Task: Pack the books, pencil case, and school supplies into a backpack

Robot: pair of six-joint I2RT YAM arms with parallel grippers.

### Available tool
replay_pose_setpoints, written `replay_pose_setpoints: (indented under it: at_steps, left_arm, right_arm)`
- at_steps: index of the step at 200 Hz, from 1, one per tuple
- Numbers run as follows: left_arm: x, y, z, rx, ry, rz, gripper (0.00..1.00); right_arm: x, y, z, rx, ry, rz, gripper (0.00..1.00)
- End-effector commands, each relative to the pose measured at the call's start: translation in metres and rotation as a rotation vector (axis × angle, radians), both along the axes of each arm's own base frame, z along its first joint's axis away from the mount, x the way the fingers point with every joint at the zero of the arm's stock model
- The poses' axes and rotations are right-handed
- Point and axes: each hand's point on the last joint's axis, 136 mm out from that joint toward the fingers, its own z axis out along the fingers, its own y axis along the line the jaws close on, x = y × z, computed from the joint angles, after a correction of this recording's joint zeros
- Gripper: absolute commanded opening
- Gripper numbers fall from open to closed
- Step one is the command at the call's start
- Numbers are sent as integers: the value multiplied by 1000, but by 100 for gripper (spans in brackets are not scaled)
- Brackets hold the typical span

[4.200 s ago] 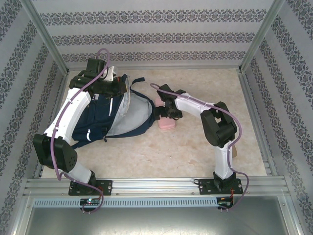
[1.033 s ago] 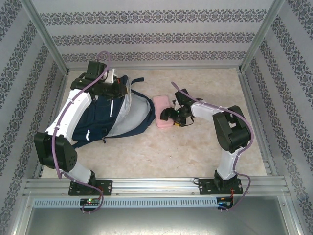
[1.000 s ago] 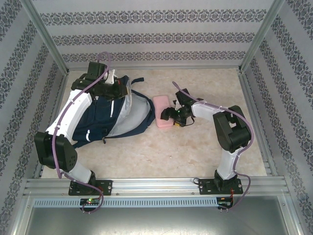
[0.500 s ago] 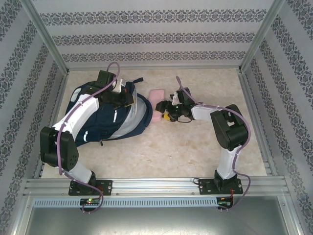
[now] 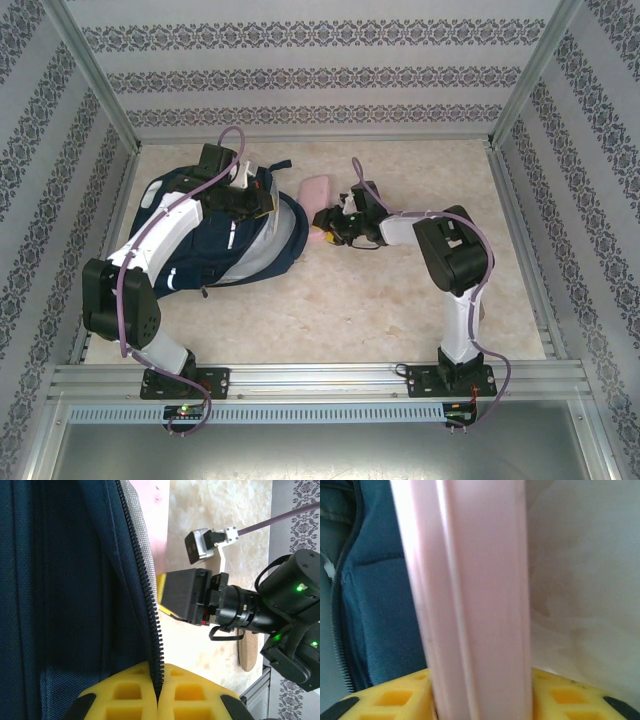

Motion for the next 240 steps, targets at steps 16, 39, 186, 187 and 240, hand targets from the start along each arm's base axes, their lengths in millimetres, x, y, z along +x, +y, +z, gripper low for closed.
replay_pose_setpoints:
  at_steps: [16, 39, 186, 187, 240]
  left_arm:
    - [-1, -12, 2, -20, -12, -28, 3]
    - [-1, -10, 5, -8, -19, -28, 3]
    - [36, 34, 106, 13, -253, 140, 1]
    - [36, 34, 107, 11, -255, 141, 2]
    - [37, 38, 113, -39, -265, 180, 2]
  right_arm:
    - [15, 24, 23, 77, -90, 17, 39]
    - [17, 16, 22, 57, -96, -16, 35]
    - [-42, 25, 117, 19, -259, 115, 25]
    - [-42, 26, 118, 21, -260, 117, 25]
    - [-43, 107, 99, 101, -159, 156, 25]
